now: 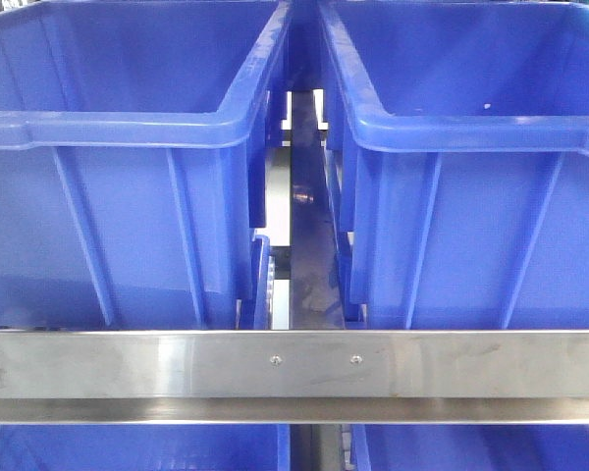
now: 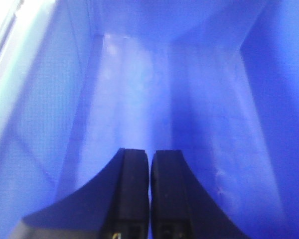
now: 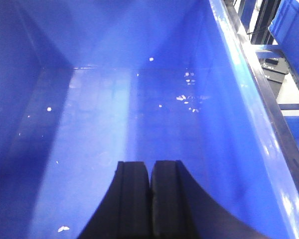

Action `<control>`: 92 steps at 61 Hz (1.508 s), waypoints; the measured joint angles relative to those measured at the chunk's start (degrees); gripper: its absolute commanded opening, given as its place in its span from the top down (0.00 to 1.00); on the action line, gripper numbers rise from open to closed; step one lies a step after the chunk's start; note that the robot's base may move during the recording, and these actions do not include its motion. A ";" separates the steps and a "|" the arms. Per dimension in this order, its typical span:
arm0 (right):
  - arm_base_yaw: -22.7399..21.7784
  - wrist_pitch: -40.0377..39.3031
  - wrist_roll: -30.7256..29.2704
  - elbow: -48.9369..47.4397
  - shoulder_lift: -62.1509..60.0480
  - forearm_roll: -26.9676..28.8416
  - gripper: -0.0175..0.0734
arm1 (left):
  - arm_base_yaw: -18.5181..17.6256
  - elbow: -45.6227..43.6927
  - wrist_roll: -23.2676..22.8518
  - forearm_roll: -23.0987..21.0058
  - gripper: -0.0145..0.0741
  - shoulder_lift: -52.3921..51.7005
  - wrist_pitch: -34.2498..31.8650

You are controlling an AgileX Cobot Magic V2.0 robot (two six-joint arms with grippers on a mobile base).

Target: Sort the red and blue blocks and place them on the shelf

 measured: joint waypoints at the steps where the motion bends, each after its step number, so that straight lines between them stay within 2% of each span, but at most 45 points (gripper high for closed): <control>1: 0.00 0.00 0.00 0.00 -0.11 0.00 0.76 | 0.00 0.00 0.00 0.00 0.69 -0.52 0.27; 16: 0.00 0.93 0.00 1.55 -5.79 0.00 0.76 | 0.00 4.96 0.00 0.60 0.69 -7.94 0.73; 40: 0.65 1.02 0.00 16.75 -22.17 -0.12 0.76 | 0.00 20.02 0.00 2.00 0.69 -23.14 1.32; 52: 2.22 1.02 0.00 21.46 -29.84 -0.12 0.76 | 0.00 23.46 0.00 2.10 0.69 -29.44 1.50; 92: 2.41 1.73 0.00 22.42 -32.16 -0.12 0.76 | 0.00 23.87 0.00 2.10 0.69 -30.29 1.65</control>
